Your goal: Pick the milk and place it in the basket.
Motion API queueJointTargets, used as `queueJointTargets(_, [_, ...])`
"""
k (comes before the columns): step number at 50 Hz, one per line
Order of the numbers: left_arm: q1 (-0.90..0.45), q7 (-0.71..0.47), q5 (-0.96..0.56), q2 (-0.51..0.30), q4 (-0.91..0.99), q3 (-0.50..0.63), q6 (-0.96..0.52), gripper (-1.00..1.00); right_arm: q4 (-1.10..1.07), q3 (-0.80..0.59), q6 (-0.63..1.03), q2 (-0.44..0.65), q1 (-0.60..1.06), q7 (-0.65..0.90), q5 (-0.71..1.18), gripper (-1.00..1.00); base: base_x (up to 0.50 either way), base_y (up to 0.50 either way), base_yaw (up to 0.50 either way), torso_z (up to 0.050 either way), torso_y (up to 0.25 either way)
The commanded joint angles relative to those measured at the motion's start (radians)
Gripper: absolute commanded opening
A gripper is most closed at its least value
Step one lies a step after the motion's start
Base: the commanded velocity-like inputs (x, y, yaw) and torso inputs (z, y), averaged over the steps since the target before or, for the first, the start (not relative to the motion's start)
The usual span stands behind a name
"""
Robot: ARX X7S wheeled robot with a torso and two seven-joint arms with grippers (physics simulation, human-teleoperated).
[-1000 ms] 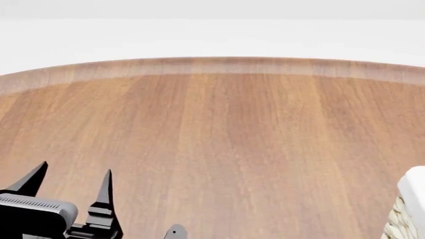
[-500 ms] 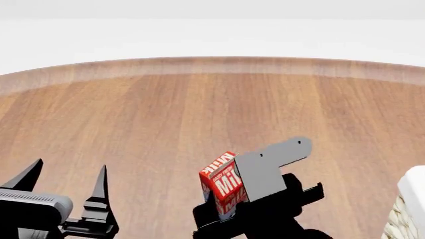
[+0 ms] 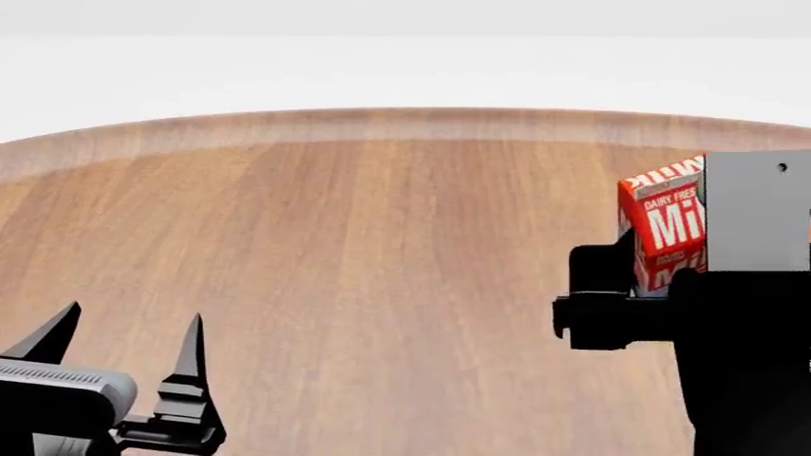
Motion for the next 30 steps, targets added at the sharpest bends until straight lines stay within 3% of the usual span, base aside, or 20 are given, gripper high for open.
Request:
queueJointTargets(1, [0.003,0.019,0.019,0.016,0.003,-0.017,0.002,1.0,0.016,0.177,-0.032,0.127,0.018,0.28,0.317,-1.0,0.0,0.0,0.0,0.0,0.0])
queueJointTargets(14, [-0.002,0.018,0.016,0.014,-0.006,-0.016,0.006,1.0,0.05,0.224,-0.08,0.267,0.01,0.434,0.432,-1.0,0.0,0.0,0.0,0.0,0.002])
queueJointTargets(20, [-0.003,0.016,0.015,0.011,-0.006,-0.016,0.006,1.0,0.061,0.316,-0.111,0.327,-0.048,0.46,0.453,-1.0,0.0,0.0,0.0,0.0,0.002])
queueJointTargets(30, [0.0,0.014,0.019,0.009,-0.012,-0.007,0.014,1.0,0.074,0.484,-0.143,0.339,-0.174,0.358,0.369,-1.0,0.0,0.0,0.0,0.0,0.001])
